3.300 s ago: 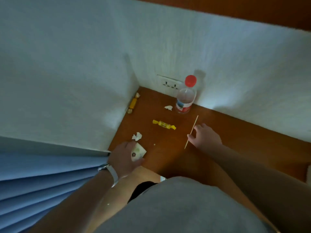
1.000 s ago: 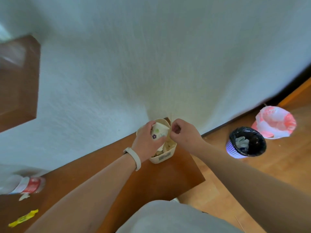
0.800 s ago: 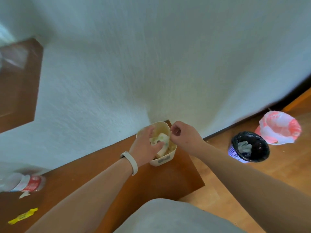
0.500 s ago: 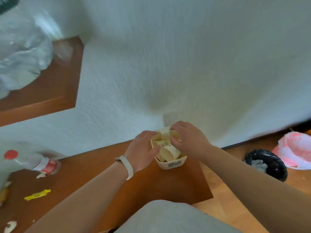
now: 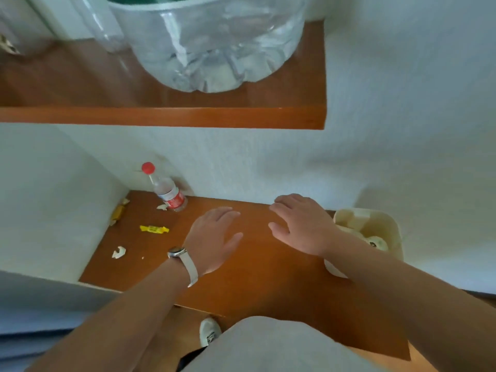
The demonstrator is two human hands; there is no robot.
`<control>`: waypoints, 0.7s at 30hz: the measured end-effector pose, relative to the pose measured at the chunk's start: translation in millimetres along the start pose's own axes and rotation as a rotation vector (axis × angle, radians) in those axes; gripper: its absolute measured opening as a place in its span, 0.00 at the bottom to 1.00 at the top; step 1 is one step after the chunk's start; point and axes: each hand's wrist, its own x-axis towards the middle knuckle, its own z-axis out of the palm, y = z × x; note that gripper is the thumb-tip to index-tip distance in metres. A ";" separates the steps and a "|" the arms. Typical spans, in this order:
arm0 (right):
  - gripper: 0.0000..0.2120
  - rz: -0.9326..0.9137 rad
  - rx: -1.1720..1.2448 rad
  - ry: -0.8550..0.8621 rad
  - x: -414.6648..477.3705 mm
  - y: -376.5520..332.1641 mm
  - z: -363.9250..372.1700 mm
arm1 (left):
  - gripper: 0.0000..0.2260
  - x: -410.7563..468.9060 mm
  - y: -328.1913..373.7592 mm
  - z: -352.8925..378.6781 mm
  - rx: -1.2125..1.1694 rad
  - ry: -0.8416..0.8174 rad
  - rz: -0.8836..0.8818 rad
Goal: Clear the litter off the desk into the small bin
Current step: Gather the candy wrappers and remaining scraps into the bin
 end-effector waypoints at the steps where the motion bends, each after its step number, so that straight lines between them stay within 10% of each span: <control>1: 0.22 -0.016 -0.007 -0.008 7.7 -8.1 3.5 | 0.21 -4.7 -11.6 -2.7 -0.005 0.005 -0.026; 21: 0.26 -0.124 -0.104 -0.274 158.0 -211.0 111.8 | 0.23 -84.0 -301.5 3.2 -0.010 -0.105 -0.166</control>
